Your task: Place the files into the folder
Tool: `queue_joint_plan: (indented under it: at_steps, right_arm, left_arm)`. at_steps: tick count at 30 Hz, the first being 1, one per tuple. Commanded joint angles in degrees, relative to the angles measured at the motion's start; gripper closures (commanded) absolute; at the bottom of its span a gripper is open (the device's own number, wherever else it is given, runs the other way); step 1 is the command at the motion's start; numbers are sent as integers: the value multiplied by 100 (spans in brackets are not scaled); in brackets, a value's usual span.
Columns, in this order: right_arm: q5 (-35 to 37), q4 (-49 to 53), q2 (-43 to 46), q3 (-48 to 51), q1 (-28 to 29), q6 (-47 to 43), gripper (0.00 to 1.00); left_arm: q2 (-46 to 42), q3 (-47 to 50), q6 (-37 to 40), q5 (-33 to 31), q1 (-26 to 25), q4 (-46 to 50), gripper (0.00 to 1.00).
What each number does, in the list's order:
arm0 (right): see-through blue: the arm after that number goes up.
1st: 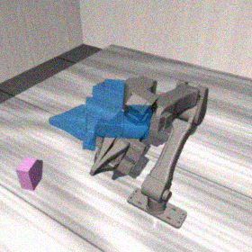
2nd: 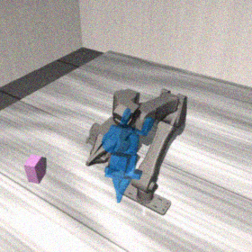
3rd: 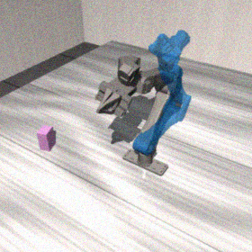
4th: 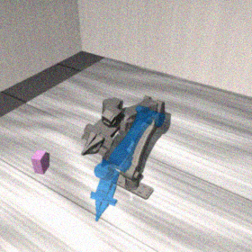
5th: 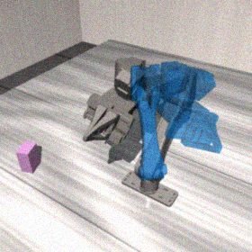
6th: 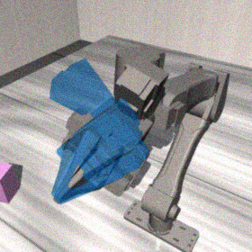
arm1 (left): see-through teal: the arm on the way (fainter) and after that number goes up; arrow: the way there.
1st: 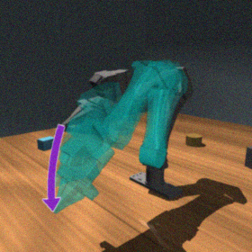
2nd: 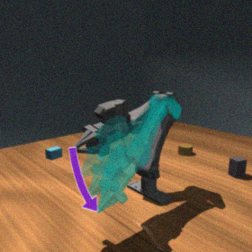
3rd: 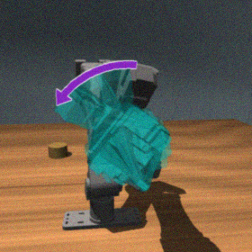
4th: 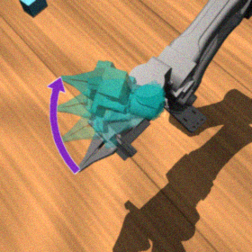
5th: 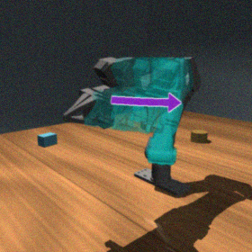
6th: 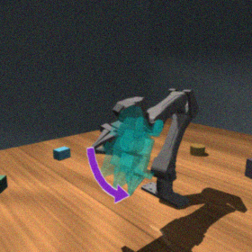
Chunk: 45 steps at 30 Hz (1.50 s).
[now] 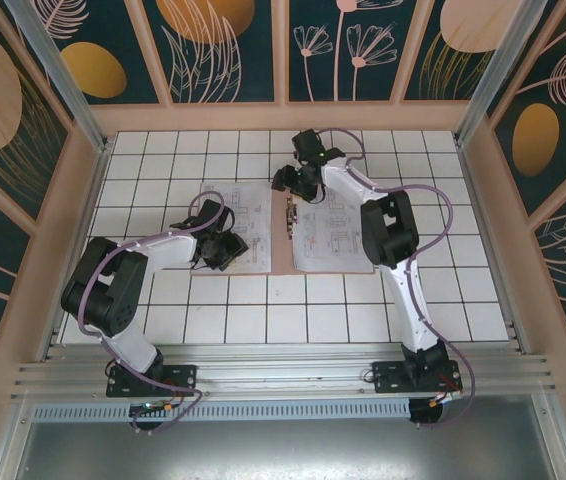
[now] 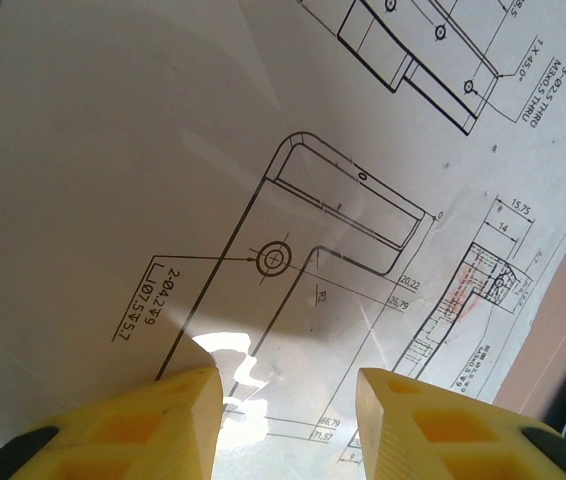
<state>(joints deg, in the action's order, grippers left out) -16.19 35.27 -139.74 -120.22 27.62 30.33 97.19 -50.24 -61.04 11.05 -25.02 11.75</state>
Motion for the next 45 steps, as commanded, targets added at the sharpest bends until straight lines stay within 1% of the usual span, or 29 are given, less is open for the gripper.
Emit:
queue_joint_plan:
  at_steps: [1, 15, 22, 26, 30, 35, 39, 45]
  right_arm:
    - [-77, 180, -175, -271, 92, -117, 36]
    - [-227, 212, -248, -392, 172, -123, 36]
    - [-236, 73, 220, -298, 269, -207, 36]
    - [-279, -37, 585, 24, 327, -210, 37]
    - [-288, -259, 1117, 670, 341, -126, 37]
    - [-429, -822, 1979, 1907, 341, 152, 37]
    - [-131, -1256, 2799, 2960, 313, 441, 37]
    - [65, -2215, 4059, 4622, -271, 1393, 37]
  left_arm:
    - [68, 62, 102, -49, 41, 91, 59]
    - [65, 66, 101, -7, 41, 38, 59]
    - [257, 54, 101, 11, 41, 21, 60]
    - [286, 49, 84, 18, 39, 3, 60]
    - [320, 22, 70, 37, 41, -12, 60]
    - [353, -12, 64, 38, 40, -6, 60]
    - [388, -36, 73, 61, 44, -2, 60]
    - [413, -48, 142, 128, 32, -19, 60]
